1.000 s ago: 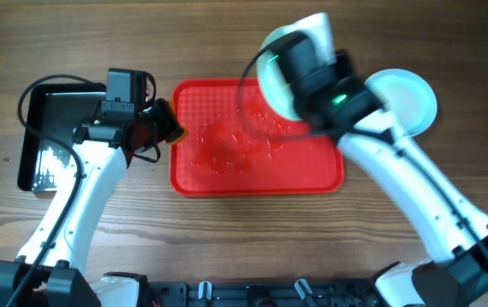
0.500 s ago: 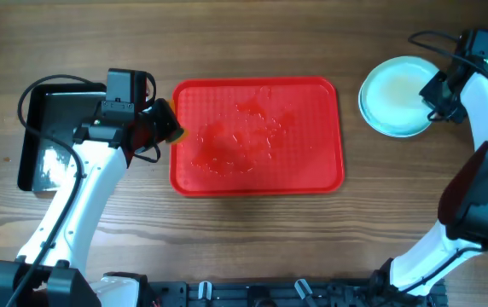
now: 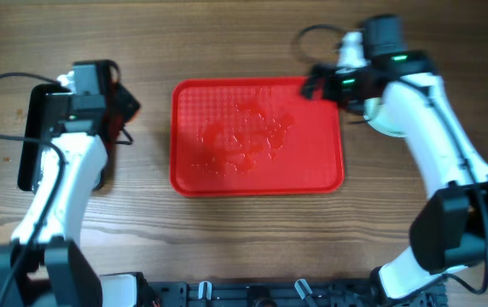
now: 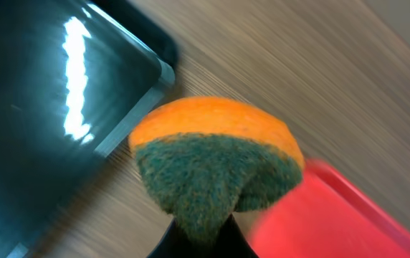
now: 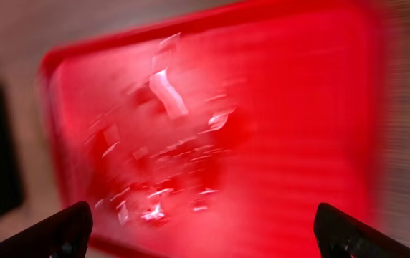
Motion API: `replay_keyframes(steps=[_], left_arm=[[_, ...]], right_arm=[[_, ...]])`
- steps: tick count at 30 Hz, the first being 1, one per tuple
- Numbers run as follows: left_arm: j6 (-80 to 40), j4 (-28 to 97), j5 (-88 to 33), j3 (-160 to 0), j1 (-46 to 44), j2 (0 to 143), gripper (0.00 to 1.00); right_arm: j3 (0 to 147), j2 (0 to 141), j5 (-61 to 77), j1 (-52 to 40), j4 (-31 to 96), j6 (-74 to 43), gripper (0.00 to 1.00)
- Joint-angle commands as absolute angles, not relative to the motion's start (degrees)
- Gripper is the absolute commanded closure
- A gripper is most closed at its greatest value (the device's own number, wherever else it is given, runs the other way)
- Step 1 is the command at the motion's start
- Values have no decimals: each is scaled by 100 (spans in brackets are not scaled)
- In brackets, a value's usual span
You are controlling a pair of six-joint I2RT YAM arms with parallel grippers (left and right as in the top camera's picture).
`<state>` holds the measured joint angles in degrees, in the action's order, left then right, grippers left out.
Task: Clean dirty plates on tray and stack at the side
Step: 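Move the left gripper over the black tray and release the sponge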
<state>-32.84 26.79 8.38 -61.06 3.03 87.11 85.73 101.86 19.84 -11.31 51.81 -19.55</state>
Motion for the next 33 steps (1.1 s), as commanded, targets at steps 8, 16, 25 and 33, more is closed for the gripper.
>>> replay_keyframes(steps=[8, 16, 25, 33], left_arm=[[-3177, 2073, 718, -6071, 2447, 10012, 95], [-3177, 2097, 174, -6071, 2589, 10020, 54], [-3177, 2902, -884, -6077, 2585, 7465, 32], [-3179, 5061, -1326, -6077, 2585, 5540, 0]], right_arm=[[8580, 10103, 1455, -3559, 4624, -2587, 0], [8580, 10101, 1466, -3647, 4574, -2700, 0], [8582, 8868, 1094, -3647, 4941, -2720, 0], [8573, 6842, -82, -3874, 8193, -2755, 0]])
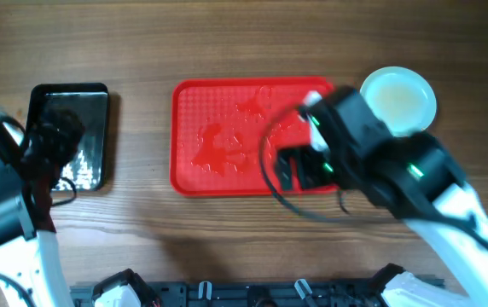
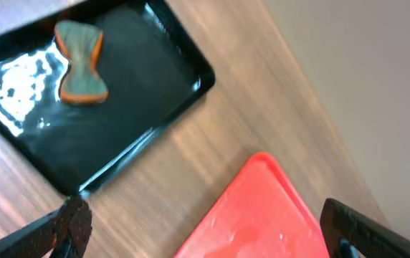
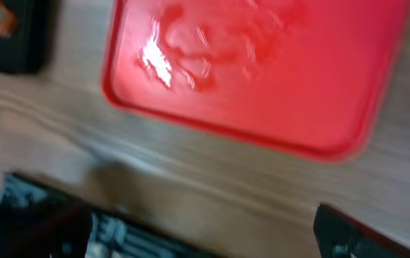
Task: Clean dirty plates on tray and stack at the side
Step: 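Move the left gripper over the black tray and release the sponge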
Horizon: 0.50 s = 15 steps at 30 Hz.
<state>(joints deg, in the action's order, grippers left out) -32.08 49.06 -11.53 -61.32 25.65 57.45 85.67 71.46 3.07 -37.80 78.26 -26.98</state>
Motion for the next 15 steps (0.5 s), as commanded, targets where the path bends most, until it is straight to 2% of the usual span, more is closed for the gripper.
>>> replay_keyframes(steps=[1, 7, 15], left_arm=[[-3177, 5070, -1326, -6077, 2585, 5507, 0], [-3177, 5070, -1326, -6077, 2585, 5614, 0], [-3177, 5070, -1326, -6077, 2585, 5828, 0]], right_arm=[[8573, 6729, -86, -3874, 8359, -2882, 0], [8573, 6643, 390, -3872, 8700, -3935, 1], [8576, 6742, 40, -3872, 8615, -3594, 0]])
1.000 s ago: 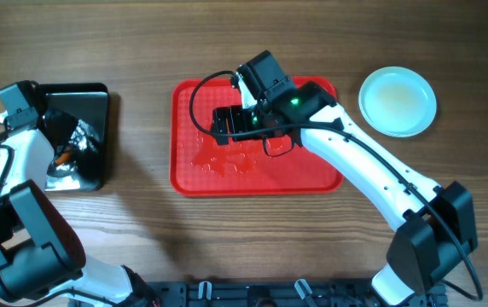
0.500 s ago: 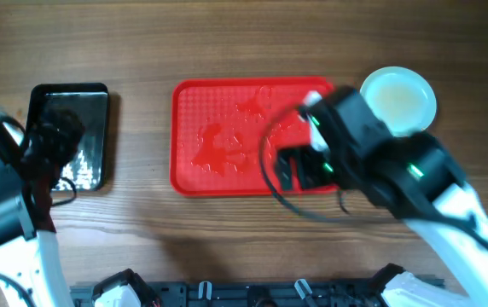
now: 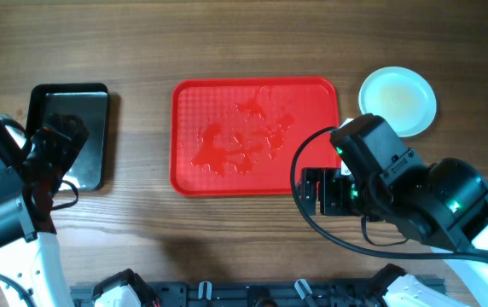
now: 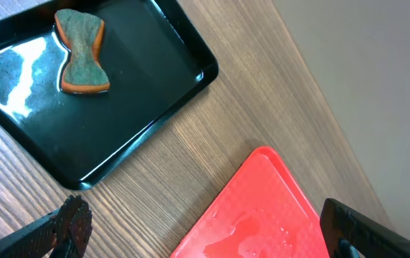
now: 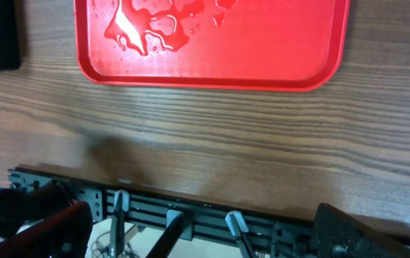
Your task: Clean dirty plates on tray and stack at the side
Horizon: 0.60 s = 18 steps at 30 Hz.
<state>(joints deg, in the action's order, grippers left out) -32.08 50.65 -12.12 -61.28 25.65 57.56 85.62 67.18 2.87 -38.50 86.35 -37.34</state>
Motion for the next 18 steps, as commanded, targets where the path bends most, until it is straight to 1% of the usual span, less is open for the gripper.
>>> replay_keyframes(steps=[1, 3, 5, 7, 9, 12, 13, 16, 18], left_arm=[[-3177, 5070, -1326, -6077, 2585, 5841, 0], [-3177, 5068, -1326, -6075, 2585, 5848, 0], [-3177, 5070, -1326, -6075, 2585, 5850, 0], [-3177, 5070, -1326, -6075, 2585, 5850, 0], [-3177, 5070, -1326, -6077, 2585, 5850, 0], [-3177, 5070, -1326, -6077, 2585, 5850, 0], [-3177, 5070, -1326, -6077, 2585, 5850, 0], [-3177, 5070, -1326, -6075, 2585, 5850, 0], [-3177, 5070, -1326, -6077, 2585, 5850, 0]], right_arm=[[8573, 6742, -47, -3872, 8576, -3594, 0], [8567, 6742, -113, -3872, 8392, -3485, 0], [8228, 6499, -152, -3859, 7542, -2655, 0], [7730, 6160, -154, -3730, 6869, -2298, 0], [6919, 5636, -30, -3317, 6023, -2193, 0], [5181, 4558, 1223, -2145, 4265, -1317, 0], [4547, 4165, 1549, -1723, 3627, -1214, 0], [2969, 3050, 2056, -777, 2110, -1221, 0], [2244, 2410, 2244, -449, 1424, -1219, 0]])
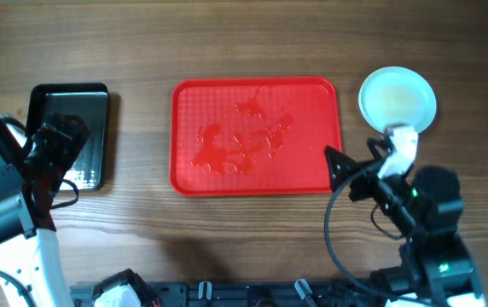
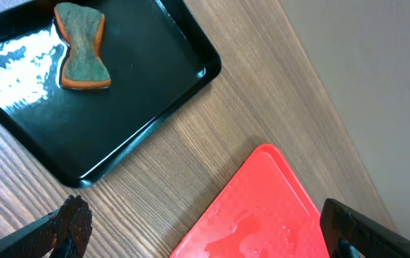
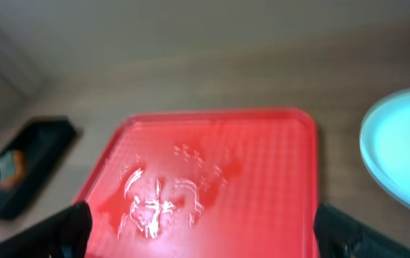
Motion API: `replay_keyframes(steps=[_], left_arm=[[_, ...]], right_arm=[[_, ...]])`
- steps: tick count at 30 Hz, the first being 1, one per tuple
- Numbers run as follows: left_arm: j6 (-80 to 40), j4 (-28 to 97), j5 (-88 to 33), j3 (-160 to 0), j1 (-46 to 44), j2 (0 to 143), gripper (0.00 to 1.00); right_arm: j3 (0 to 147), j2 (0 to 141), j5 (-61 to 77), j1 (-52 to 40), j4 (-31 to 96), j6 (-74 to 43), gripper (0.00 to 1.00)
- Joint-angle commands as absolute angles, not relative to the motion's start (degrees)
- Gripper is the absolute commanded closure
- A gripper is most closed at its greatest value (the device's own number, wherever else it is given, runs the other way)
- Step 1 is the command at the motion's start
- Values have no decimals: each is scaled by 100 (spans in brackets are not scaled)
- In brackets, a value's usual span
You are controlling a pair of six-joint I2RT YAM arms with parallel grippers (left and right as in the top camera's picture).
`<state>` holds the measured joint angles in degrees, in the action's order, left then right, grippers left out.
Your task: Clean dirty plates on tray and stack at the side
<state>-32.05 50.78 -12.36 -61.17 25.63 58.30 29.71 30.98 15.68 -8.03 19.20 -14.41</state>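
Note:
The red tray (image 1: 257, 136) lies mid-table with only water puddles (image 1: 240, 141) on it. A white plate (image 1: 397, 98) sits on the wood off the tray's far right corner, and also shows at the right edge of the right wrist view as the plate (image 3: 398, 150). The orange-and-green sponge (image 2: 82, 46) lies in the black tray (image 2: 140, 93). My left gripper (image 2: 205, 240) is open and empty, hanging between the black tray and the red tray. My right gripper (image 3: 205, 240) is open and empty, at the red tray's near right corner, facing across the tray.
The black tray (image 1: 69, 136) stands at the far left, partly under my left arm (image 1: 14, 200). My right arm (image 1: 419, 217) takes up the front right. A black rail (image 1: 252, 294) runs along the table's front edge.
My right arm has moved from over the table's front, where its camera looked straight down, to the front right, and now looks across the tray. The left arm has scarcely moved.
First my left gripper was shut on the sponge beside the black tray, and my right gripper was open at the red tray's far right corner. Then the sponge lay in the black tray with both grippers open. My right arm has since come to the front right.

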Motion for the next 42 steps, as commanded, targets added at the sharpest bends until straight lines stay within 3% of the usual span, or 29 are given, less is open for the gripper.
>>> replay_keyframes(steps=[1, 8, 17, 22, 42], left_arm=[[-3177, 5070, -1326, -6077, 2585, 5850, 0], [-3177, 5070, -1326, -6075, 2585, 5850, 0], [-3179, 5070, -1326, -6075, 2585, 5850, 0], [-3177, 5070, -1326, -6077, 2585, 5850, 0], [-3177, 5070, -1326, -6075, 2585, 5850, 0]], right_arm=[[1903, 2058, 2237, -346, 1166, -1221, 0], [530, 314, 1907, -86, 161, -1352, 0], [30, 16, 1072, -89, -913, -1116, 0], [30, 16, 845, -51, -134, -12, 0], [32, 21, 384, 67, -10, -3, 0]])
